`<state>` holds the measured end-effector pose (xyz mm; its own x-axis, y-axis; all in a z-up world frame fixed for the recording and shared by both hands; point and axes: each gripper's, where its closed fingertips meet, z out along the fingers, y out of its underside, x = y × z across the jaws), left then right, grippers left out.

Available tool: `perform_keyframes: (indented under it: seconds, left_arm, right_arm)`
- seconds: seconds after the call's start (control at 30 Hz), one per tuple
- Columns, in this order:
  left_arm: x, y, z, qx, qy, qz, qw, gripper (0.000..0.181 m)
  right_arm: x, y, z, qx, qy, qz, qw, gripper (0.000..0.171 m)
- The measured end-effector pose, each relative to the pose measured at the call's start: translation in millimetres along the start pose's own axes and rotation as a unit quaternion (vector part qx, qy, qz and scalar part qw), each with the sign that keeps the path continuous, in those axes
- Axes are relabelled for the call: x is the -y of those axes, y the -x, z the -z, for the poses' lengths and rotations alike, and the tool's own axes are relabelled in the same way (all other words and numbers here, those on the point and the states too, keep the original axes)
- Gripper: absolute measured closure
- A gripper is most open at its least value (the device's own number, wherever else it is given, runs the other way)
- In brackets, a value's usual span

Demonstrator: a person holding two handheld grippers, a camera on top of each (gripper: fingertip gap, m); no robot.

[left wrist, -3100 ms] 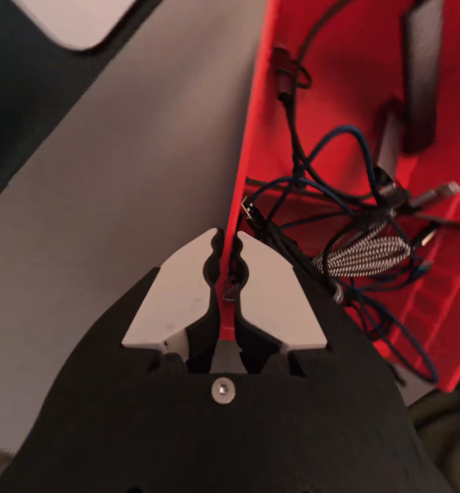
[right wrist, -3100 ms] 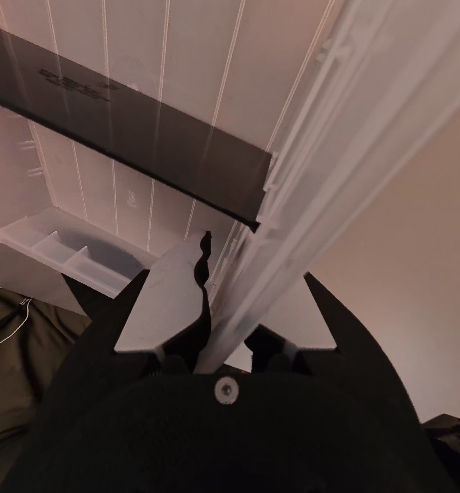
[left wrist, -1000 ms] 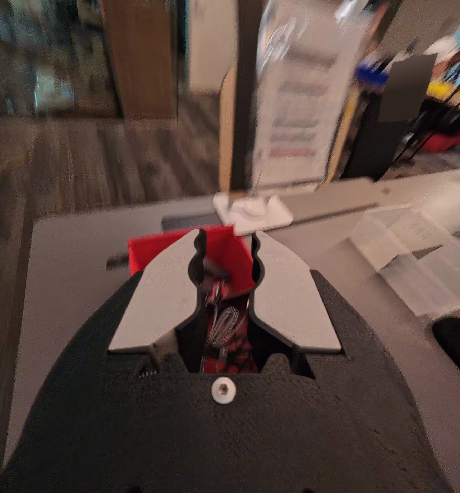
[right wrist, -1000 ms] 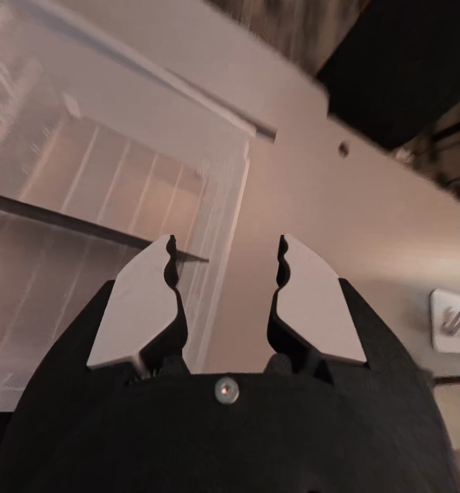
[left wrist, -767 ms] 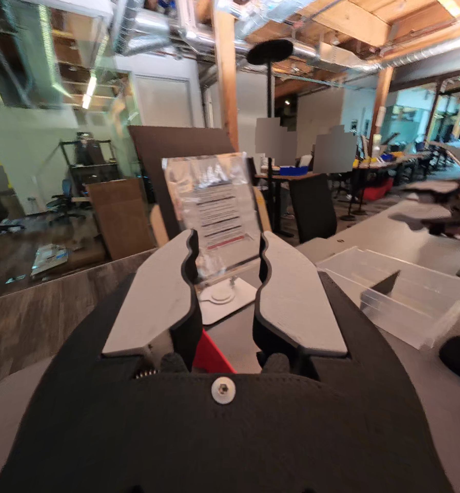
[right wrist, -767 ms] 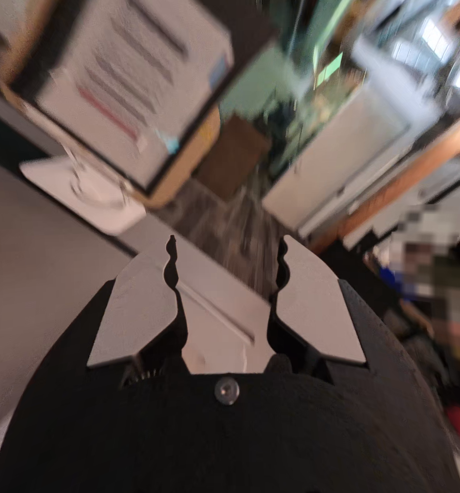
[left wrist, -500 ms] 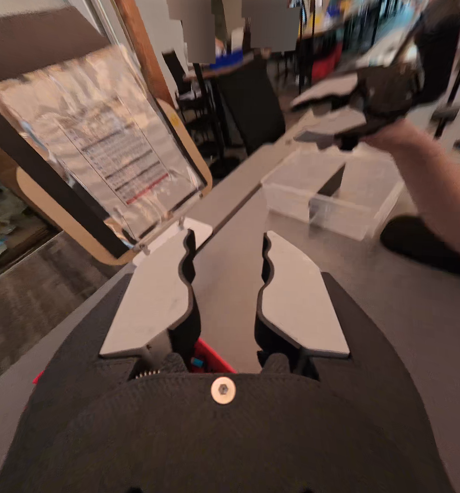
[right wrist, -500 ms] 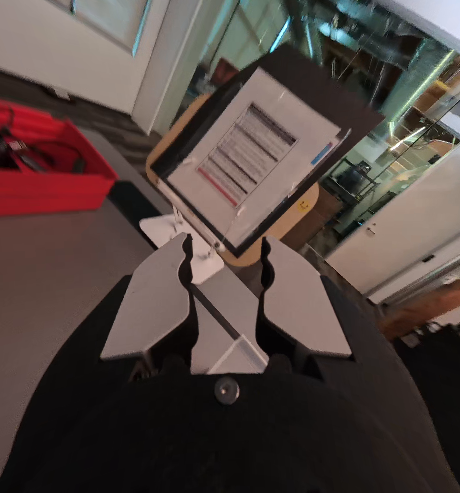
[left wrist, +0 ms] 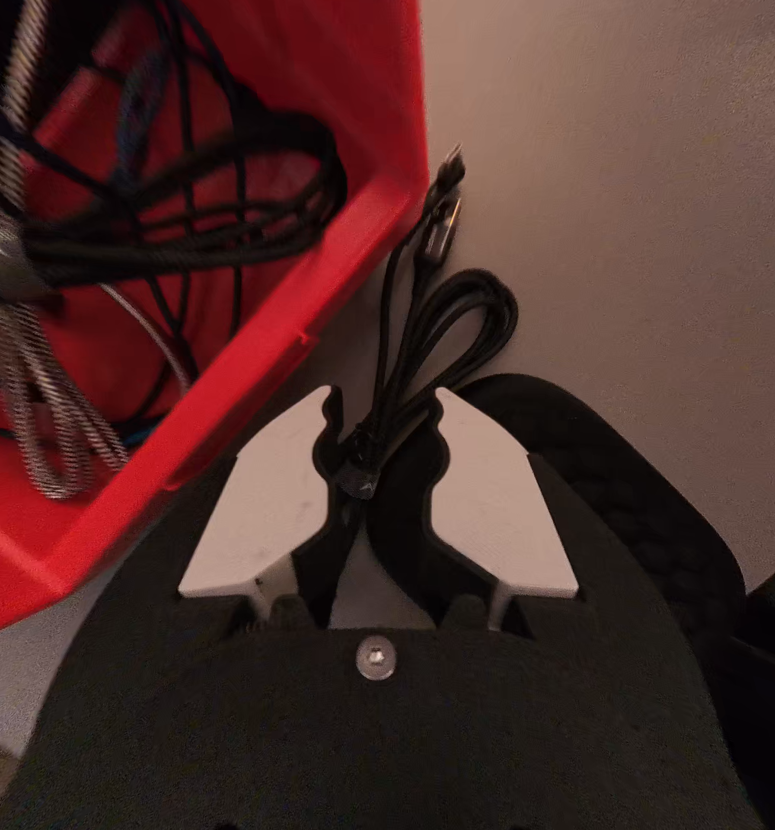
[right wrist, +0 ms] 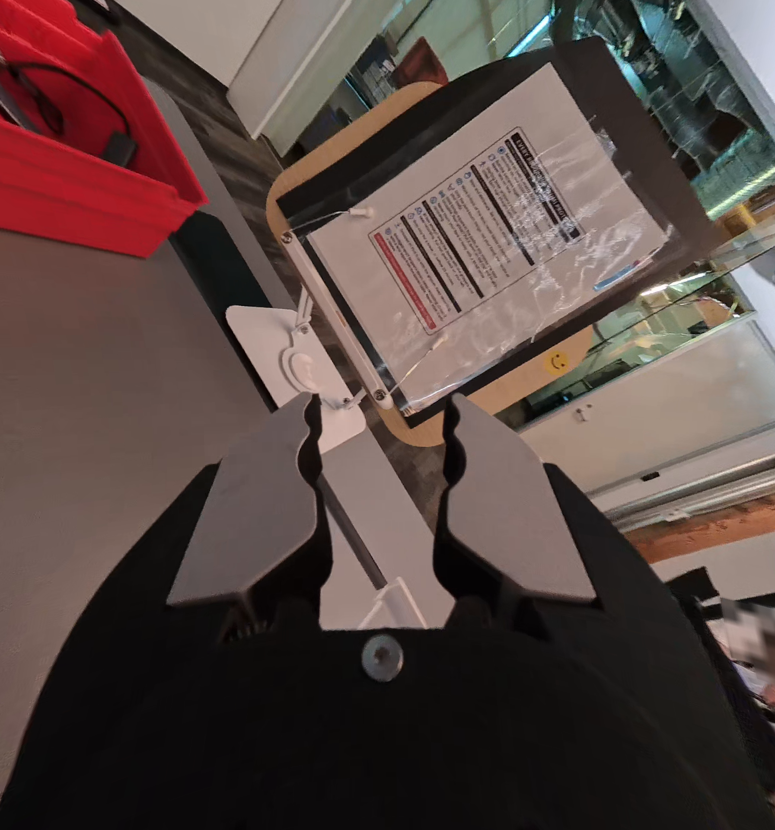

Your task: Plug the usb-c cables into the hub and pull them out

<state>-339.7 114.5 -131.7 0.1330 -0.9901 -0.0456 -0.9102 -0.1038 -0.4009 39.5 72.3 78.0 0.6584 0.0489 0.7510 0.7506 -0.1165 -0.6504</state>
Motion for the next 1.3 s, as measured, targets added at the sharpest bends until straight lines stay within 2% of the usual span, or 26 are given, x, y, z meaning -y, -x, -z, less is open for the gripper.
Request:
perform_keyframes:
  seconds: [0.03,0.13,0.2,0.33,0.5,0.63,0.73,0.83,0.9,1.0,1.1,1.2,1.3]
  left_arm:
    - [-6.5,-0.2,-6.4,-0.015,0.015,0.015,1.0,0.142]
    - [-13.8,-3.6,-20.2,-0.053,0.048,0.049,0.996,0.142]
    - [-7.2,-1.4,-23.0,-0.059,0.039,0.058,0.996,0.144]
    - [-1.2,-5.6,-25.9,-0.071,0.024,0.025,0.997,0.155]
    - [-0.9,-11.3,-19.6,-0.005,0.024,-0.062,0.998,0.161]
    - [12.1,-32.9,-5.4,0.002,0.014,-0.085,0.996,0.164]
    - [45.2,-56.8,9.5,-0.001,-0.04,-0.092,0.995,0.164]
    - [95.7,-81.8,19.2,-0.002,-0.103,-0.084,0.991,0.165]
    - [134.0,-104.0,15.2,-0.034,-0.139,-0.053,0.988,0.165]
    - [187.3,-128.9,-8.4,-0.09,-0.165,0.026,0.982,0.166]
    - [224.0,-149.4,-42.3,-0.156,-0.14,0.09,0.974,0.167]
    - [250.7,-162.7,-72.2,-0.191,-0.124,0.115,0.967,0.168]
    - [261.8,-172.7,-97.9,-0.219,-0.095,0.13,0.962,0.168]
  right_arm:
    - [1.8,1.2,2.2,0.007,-0.005,-0.008,1.0,0.119]
    - [9.5,0.5,9.2,0.009,-0.021,-0.014,1.0,0.12]
    - [13.8,0.3,13.0,0.011,-0.025,-0.01,1.0,0.12]
    - [18.4,-1.5,20.3,0.008,-0.026,0.007,1.0,0.12]
    - [22.3,-13.2,30.5,-0.004,-0.041,-0.009,0.999,0.122]
    - [16.5,-30.4,29.9,-0.048,-0.032,-0.041,0.998,0.123]
    - [4.1,-48.8,27.9,-0.103,-0.004,-0.097,0.99,0.123]
    - [-0.5,-51.8,26.8,-0.106,-0.001,-0.117,0.988,0.123]
    - [-6.3,-56.7,29.0,-0.116,0.016,-0.113,0.987,0.123]
    - [-16.6,-63.4,33.7,-0.128,0.044,-0.117,0.984,0.123]
    - [-20.9,-62.8,35.8,-0.122,0.056,-0.118,0.984,0.123]
    - [-22.0,-62.5,37.0,-0.12,0.061,-0.111,0.985,0.123]
    - [-21.8,-62.1,36.8,-0.116,0.061,-0.11,0.985,0.122]
